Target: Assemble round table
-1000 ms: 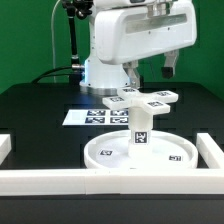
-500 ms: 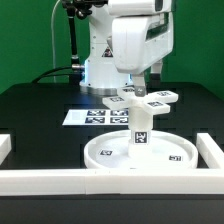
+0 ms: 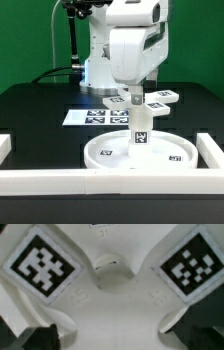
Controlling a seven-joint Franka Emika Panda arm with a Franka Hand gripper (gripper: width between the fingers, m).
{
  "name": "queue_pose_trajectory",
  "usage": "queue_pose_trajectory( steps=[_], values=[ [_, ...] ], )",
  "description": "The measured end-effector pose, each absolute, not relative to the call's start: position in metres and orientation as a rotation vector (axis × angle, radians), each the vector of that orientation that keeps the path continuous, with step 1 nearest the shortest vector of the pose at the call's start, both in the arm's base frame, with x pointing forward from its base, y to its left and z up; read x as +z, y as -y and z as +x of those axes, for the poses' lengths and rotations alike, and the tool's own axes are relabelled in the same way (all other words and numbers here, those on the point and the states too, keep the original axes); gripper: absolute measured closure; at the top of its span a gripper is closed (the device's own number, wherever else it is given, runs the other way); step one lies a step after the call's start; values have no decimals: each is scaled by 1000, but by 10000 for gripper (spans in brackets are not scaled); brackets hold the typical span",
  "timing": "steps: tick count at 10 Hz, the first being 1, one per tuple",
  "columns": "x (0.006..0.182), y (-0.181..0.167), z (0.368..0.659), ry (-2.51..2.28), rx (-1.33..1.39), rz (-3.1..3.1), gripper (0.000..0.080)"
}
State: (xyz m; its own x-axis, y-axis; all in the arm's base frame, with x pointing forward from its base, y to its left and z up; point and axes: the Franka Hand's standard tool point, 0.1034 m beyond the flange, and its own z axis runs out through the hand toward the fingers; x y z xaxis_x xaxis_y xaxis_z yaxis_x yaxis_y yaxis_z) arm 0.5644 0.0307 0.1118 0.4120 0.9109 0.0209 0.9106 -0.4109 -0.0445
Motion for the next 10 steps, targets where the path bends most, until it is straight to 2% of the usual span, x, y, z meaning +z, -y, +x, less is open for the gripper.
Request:
queue_pose_trajectory(
  steps=[4,6,7,8,9,10],
  values=[
    [111,-28,564,1670,11,-2603,175],
    [112,-25,566,1665,7,-2608,535],
    [113,-24,566,1664,5,-2610,535],
    [113,-23,566,1662,2,-2613,680],
    [112,-21,566,1658,4,-2615,761],
    [112,-21,566,1657,4,-2615,761]
  ],
)
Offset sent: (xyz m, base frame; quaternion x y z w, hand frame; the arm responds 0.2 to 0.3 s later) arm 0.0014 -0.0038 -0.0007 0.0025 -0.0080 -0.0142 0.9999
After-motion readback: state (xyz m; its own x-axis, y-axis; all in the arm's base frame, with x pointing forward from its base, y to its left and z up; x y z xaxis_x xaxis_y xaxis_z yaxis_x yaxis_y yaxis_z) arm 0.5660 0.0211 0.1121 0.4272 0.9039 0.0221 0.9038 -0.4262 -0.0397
